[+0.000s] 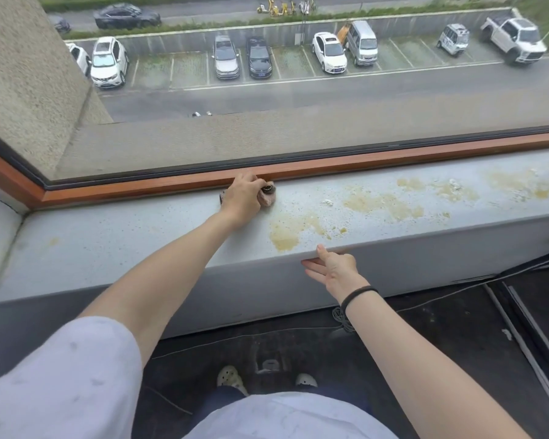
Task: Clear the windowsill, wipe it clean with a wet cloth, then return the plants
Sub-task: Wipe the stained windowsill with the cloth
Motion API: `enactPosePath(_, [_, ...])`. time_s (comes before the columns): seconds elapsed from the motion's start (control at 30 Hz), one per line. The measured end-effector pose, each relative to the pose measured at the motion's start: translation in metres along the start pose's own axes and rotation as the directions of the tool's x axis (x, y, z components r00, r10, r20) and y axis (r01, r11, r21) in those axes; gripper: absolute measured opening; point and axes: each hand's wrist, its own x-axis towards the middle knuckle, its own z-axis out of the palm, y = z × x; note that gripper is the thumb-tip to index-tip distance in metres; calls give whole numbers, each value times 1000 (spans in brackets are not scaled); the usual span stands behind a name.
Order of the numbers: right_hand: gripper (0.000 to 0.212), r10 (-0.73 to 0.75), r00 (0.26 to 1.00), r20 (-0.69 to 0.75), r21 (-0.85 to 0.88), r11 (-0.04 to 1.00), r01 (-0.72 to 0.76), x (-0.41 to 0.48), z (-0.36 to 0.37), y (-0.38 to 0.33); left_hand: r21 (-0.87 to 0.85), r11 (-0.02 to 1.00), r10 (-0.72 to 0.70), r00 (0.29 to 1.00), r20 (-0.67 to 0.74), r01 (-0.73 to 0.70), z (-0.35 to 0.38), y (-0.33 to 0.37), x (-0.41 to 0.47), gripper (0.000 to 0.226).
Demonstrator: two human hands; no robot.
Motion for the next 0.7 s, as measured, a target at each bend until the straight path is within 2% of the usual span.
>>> enactPosePath(0.07, [9, 1, 1000, 1, 2, 1000, -1, -2, 1, -1, -53, 996, 81, 992, 99, -76, -1, 0, -8, 47])
enactPosePath(0.13, [18, 5, 1000, -2, 11, 1000, -5, -3, 0, -1, -194, 972, 171, 967, 191, -133, -7, -5, -13, 44])
enactPosePath(0.17, [25, 7, 1000, -5, 12, 1000, -7, -3, 0, -1, -254, 958, 183, 968, 171, -136, -12, -8, -13, 37])
enactPosePath(0.23, [31, 10, 1000, -1, 10, 1000, -10, -5, 1, 0, -308, 945, 127, 991, 42, -108, -24, -15, -9, 29])
enactPosePath(0.3, [30, 10, 1000, 3, 14, 1000, -10, -7, 1, 2, -281, 957, 65, 998, -22, -68, -32, -21, -1, 31])
enactPosePath(0.43, [24, 10, 1000, 22, 9, 1000, -11, -9, 0, 0, -70, 997, -35, 994, 107, 43, -23, -20, 4, 41])
enactPosePath(0.5, [16, 11, 1000, 29, 4, 1000, -12, -9, 1, 0, 6, 997, -78, 991, 107, 78, -13, -8, -3, 46])
enactPosePath(0.57, [12, 9, 1000, 27, 4, 1000, -10, -9, 1, 0, -1, 1000, -24, 989, 146, 24, -9, 5, -12, 48])
enactPosePath(0.63, [13, 7, 1000, 21, 5, 1000, -7, -10, 3, -1, -65, 992, 118, 960, 253, -105, -8, 11, -22, 46])
enactPosePath(0.7, [14, 6, 1000, 20, 9, 1000, -6, -11, 4, -1, -140, 970, 230, 932, 280, -198, -11, 9, -32, 40])
